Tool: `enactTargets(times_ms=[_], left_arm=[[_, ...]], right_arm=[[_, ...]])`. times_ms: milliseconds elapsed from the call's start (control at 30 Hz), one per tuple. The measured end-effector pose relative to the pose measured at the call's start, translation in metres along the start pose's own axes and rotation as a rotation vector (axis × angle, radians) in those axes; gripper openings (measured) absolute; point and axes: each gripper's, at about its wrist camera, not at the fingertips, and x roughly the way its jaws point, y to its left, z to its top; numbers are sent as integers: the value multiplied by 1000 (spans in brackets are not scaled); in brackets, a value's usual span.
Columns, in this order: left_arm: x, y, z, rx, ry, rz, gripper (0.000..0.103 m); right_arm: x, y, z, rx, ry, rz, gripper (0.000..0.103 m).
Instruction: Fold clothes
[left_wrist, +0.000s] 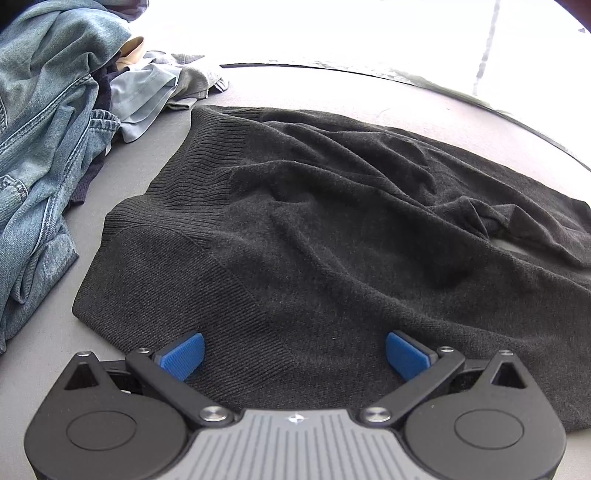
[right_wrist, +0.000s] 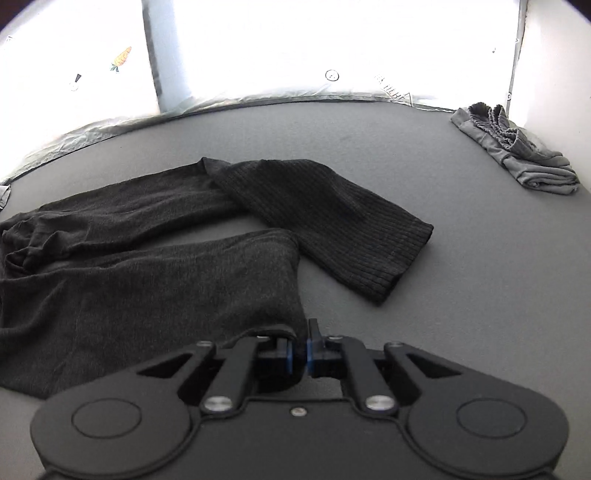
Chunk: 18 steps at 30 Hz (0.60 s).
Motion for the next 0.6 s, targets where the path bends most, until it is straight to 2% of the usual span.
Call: enactTargets(times_ms=[67,133,200,267,300,333,400,433,467,500,533,600], left_arm=[[0,0,-1,4,-8,-3,103],[-1,0,-2,2,-13,-1,103],[-1,0,-1,1,-12,0,103],[-1,0,-1,0,-12,1,103],[0,0,-1,-1,-13,1,103],[0,0,-1,-1,-13,1,103],[-1,0,-1,-2,-16,2,103],[-1,-1,-2,-2,-17,2,103],[-1,-1,-2,-3,-19,3,103],[-1,-1,-2,-3,-20,3,103],[-1,-1,-2,-3,-21,4,103],[-1,-1,-3,-4,-22,4,103]], right_arm=[[-22,2,13,-91,-109,-127,3],[-42,11,24,-209,-221,-211,5],[-66,32,27,-425,-374,-296,5],[-79,58,18,-597,-477,-328,5],[-80,66,14,-650,-483,-311,5],[-77,76,7,-703,-447,-251,5],[-62,86,-5,-731,-301,-133,16],[-51,87,-12,-720,-193,-64,25],[-41,88,-20,-703,-82,6,29],[-33,86,-23,-671,-4,48,29],[-28,79,-22,-611,46,57,29],[-26,61,-14,-464,60,40,38]])
